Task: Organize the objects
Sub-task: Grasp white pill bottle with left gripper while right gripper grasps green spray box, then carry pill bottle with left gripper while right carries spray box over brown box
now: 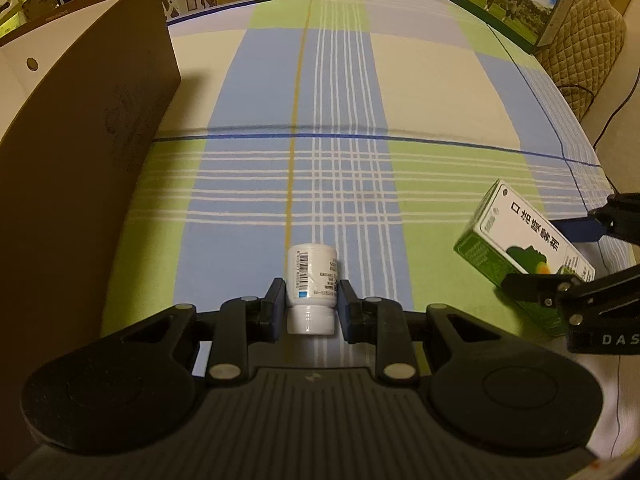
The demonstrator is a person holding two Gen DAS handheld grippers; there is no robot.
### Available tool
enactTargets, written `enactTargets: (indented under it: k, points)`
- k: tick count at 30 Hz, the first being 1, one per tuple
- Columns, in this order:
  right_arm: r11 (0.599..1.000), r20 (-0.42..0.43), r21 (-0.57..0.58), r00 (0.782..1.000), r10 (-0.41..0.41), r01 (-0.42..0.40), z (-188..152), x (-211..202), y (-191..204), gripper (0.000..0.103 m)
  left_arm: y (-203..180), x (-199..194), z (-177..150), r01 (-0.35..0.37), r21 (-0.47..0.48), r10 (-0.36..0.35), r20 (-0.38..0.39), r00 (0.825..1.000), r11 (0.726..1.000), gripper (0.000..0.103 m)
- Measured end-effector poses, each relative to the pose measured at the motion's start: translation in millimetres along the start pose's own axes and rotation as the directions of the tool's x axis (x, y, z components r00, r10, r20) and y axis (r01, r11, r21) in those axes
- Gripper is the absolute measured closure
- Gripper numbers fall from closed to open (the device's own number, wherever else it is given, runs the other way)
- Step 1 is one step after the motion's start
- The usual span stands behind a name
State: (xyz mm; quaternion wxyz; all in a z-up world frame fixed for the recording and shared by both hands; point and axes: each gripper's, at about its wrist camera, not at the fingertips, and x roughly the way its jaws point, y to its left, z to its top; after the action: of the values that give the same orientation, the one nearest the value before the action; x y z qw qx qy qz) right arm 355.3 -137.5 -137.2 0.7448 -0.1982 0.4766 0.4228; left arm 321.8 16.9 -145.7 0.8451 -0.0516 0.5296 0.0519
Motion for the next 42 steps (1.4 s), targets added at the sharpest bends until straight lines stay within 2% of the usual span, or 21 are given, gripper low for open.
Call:
enactTargets:
  k: [8, 15, 22, 32, 42]
  points:
    - [0.998, -0.026, 0.049, 0.999, -0.025, 0.026, -10, -4, 11, 0.049, 0, -9, -17, 0.004, 0.011, -0.004, -0.006, 1.000, 1.000, 0.080]
    - [0.999, -0.046, 0.025, 0.999, -0.030, 0.031, -22, -7, 41, 0.049, 0, -18, -36, 0.006, 0.016, -0.006, -0.013, 1.000, 1.000, 0.080]
    - [1.000, -0.052, -0.016, 0.999, 0.004, -0.005, -31, -9, 70, 0.050, 4, -31, -61, 0.016, 0.014, -0.016, -0.018, 1.000, 1.000, 0.080]
    - [0.999, -0.056, -0.052, 0.998, -0.001, -0.002, -34, -3, 102, 0.050, 24, -50, -91, 0.025, -0.004, -0.025, -0.034, 0.999, 1.000, 0.081]
    - [0.999, -0.022, 0.040, 1.000, 0.021, -0.020, -28, -10, 106, 0.051, 37, -77, -96, 0.070, 0.002, -0.070, 0.022, 0.997, 0.998, 0.081]
